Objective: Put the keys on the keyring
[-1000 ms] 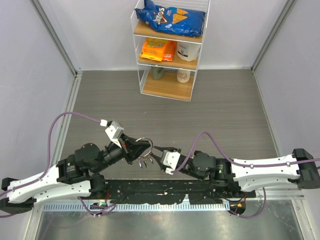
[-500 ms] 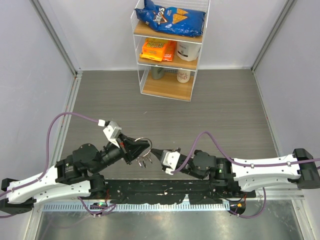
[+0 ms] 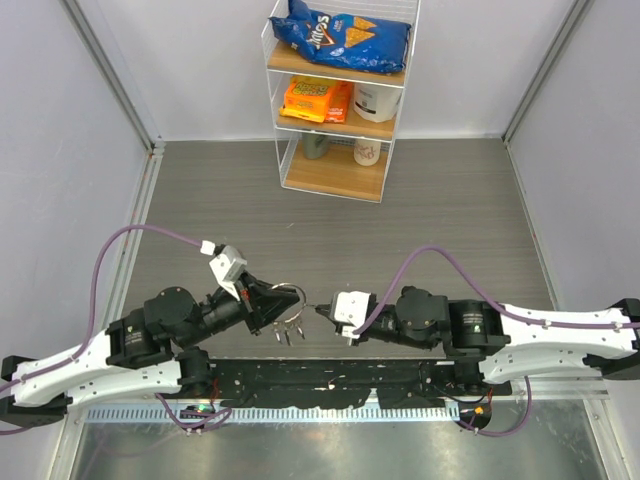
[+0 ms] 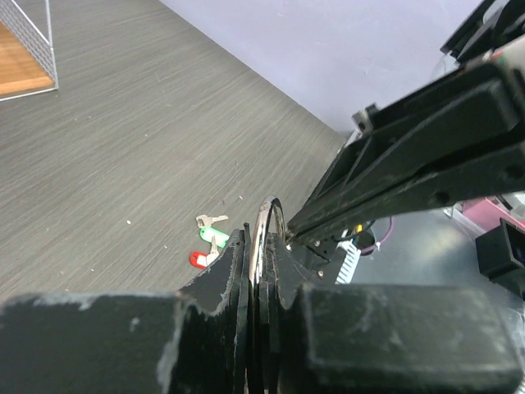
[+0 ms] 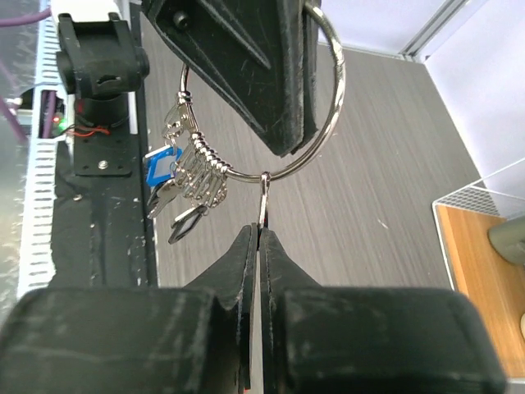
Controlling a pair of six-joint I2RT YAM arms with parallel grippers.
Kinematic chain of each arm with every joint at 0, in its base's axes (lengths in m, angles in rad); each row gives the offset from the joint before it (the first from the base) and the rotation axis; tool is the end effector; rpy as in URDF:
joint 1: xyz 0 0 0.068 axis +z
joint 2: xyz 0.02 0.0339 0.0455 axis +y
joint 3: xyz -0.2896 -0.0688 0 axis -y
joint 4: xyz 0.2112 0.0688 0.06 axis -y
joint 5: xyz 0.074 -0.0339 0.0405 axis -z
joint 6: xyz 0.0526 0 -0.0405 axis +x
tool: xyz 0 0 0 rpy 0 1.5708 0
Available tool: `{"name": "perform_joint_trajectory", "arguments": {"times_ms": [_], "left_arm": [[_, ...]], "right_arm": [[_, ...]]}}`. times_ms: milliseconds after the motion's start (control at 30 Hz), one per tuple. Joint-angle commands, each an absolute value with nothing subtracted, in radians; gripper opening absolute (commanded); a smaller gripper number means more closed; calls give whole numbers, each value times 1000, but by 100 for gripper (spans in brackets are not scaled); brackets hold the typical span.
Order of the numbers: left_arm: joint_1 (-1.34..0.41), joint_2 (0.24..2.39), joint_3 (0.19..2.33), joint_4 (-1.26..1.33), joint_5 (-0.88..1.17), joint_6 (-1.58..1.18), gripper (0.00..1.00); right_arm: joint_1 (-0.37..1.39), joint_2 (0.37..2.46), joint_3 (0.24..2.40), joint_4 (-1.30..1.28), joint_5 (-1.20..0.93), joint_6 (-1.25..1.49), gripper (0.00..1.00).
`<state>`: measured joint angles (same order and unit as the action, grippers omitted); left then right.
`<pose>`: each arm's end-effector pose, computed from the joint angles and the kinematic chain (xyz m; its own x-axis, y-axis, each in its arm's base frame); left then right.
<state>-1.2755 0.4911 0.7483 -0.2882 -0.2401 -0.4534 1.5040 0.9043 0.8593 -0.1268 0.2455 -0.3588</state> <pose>0.0349 -0.0716 0.3579 -0.3849 -0.1968 -0.9018 0.7692 0.4715 -0.4312 0.0246 0.1766 0.3702 0.3236 -0.2664 -0.9079 -0.8953 0.2244 -0.3849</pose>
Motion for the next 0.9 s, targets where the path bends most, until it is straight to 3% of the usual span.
{"name": "perform_joint_trajectory", "arguments": {"times_ms": [0, 233, 467, 700, 833, 867], "left_arm": [[-1270, 506, 792, -331, -204, -411, 0], [-1270, 531, 788, -357, -106, -391, 14], [-1270, 517, 770, -336, -78, -393, 18], [-1270, 532, 759, -321, -66, -377, 31], [-1270, 529, 755, -311, -84, -367, 55], [-1270, 528, 753, -305, -87, -358, 67]], "right_arm": [[1511, 879, 1003, -403, 189, -243, 6], [1511, 953, 1137, -592, 103, -170, 6], [1511, 942, 1143, -598, 92, -146, 6], [1512, 899, 1132, -552, 118, -117, 6], [1511, 925, 1181, -597, 127, -89, 6], [1511, 937, 1187, -603, 124, -78, 6]]}}
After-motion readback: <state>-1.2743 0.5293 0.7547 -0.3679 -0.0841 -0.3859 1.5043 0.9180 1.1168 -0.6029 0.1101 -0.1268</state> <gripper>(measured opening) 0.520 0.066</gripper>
